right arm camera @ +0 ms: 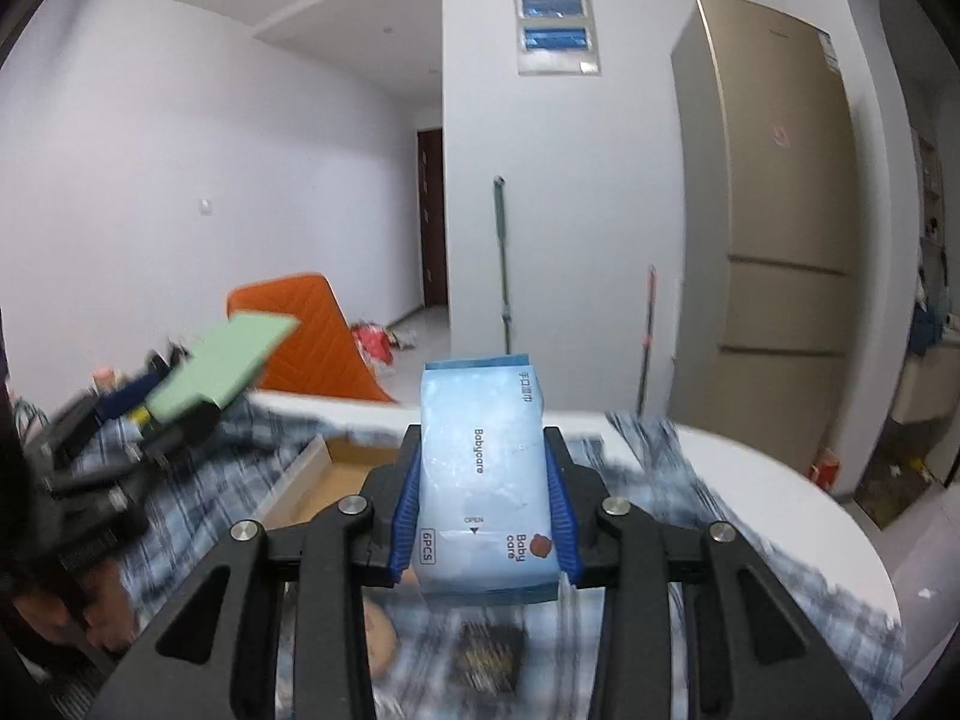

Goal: Organize soft objects
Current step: 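Carry the green pad and wipes pack over the open cardboard box with both grippers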

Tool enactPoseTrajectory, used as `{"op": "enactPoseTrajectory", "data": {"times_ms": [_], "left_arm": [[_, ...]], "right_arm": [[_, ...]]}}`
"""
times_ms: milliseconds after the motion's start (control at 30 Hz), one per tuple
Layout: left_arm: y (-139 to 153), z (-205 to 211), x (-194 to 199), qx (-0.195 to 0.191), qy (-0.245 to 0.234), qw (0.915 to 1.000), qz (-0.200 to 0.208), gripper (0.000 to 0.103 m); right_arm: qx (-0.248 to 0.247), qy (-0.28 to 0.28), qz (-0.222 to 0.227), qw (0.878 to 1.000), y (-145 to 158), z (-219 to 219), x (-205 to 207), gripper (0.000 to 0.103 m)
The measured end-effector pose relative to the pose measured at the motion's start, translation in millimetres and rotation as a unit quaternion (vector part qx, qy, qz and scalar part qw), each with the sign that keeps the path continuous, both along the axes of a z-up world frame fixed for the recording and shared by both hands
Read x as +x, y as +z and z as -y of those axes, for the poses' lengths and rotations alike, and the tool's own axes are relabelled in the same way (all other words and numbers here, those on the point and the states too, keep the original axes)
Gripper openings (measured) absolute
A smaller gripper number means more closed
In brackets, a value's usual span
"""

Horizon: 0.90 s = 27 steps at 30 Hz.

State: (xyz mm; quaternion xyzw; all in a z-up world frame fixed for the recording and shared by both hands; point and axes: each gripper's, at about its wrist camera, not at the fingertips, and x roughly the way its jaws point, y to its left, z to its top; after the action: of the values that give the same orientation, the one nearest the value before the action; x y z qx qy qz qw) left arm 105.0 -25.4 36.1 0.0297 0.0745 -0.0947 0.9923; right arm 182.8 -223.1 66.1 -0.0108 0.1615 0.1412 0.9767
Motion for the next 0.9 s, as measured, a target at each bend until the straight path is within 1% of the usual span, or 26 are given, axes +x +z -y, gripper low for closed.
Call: {"op": "enactPoseTrajectory", "data": {"times_ms": [100, 167, 200, 267, 300, 333, 367, 433, 467, 533, 600, 667, 767, 800, 867, 900], "left_arm": [[15, -5, 20, -0.014, -0.001, 0.9998, 0.012, 0.073], [22, -10, 32, -0.020, 0.012, 0.9995, 0.021, 0.073], [25, -13, 37, -0.025, 0.016, 0.9993, 0.022, 0.073], [28, -19, 50, -0.027, 0.002, 0.9996, 0.006, 0.073], [28, -21, 53, -0.023, 0.006, 0.9997, 0.003, 0.073], [26, -26, 54, -0.024, 0.022, 0.9994, 0.007, 0.073], [25, -30, 57, -0.029, 0.023, 0.9993, 0.005, 0.073], [20, -40, 62, -0.048, 0.023, 0.9986, -0.005, 0.073], [16, -45, 65, -0.053, 0.033, 0.9980, -0.009, 0.073], [8, -50, 72, -0.057, 0.043, 0.9973, -0.016, 0.073], [-1, -54, 81, -0.058, 0.039, 0.9972, -0.027, 0.073], [-8, -57, 93, -0.061, 0.033, 0.9964, -0.049, 0.073], [-13, -60, 118, -0.067, 0.032, 0.9920, -0.102, 0.073], [-14, -58, 128, -0.060, 0.036, 0.9892, -0.129, 0.073], [-15, -52, 150, -0.045, 0.029, 0.9807, -0.188, 0.073], [-15, -49, 162, -0.038, 0.026, 0.9738, -0.223, 0.073]], "right_arm": [[0.002, -0.009, 0.032, 0.999, 20, -19, 23, 0.036], [0.006, -0.024, 0.051, 0.998, 23, -28, 34, 0.036], [0.010, -0.028, 0.058, 0.998, 23, -32, 38, 0.036], [0.017, -0.029, 0.071, 0.997, 19, -39, 41, 0.036], [0.018, -0.025, 0.074, 0.997, 14, -42, 43, 0.036], [0.018, -0.021, 0.074, 0.997, 8, -44, 45, 0.036], [0.018, -0.017, 0.070, 0.997, 0, -45, 48, 0.036], [0.013, -0.006, 0.048, 0.999, -15, -50, 57, 0.036], [0.009, 0.001, 0.031, 0.999, -23, -52, 64, 0.036], [0.006, 0.007, 0.003, 1.000, -38, -54, 76, 0.036], [-0.009, 0.013, -0.022, 1.000, -53, -58, 86, 0.036], [-0.018, 0.025, -0.061, 0.998, -66, -63, 96, 0.036], [-0.006, 0.041, -0.134, 0.990, -85, -59, 119, 0.036], [-0.002, 0.045, -0.153, 0.987, -89, -59, 127, 0.036], [-0.001, 0.039, -0.187, 0.982, -98, -57, 138, 0.036], [0.002, 0.041, -0.203, 0.978, -101, -55, 143, 0.036]]}}
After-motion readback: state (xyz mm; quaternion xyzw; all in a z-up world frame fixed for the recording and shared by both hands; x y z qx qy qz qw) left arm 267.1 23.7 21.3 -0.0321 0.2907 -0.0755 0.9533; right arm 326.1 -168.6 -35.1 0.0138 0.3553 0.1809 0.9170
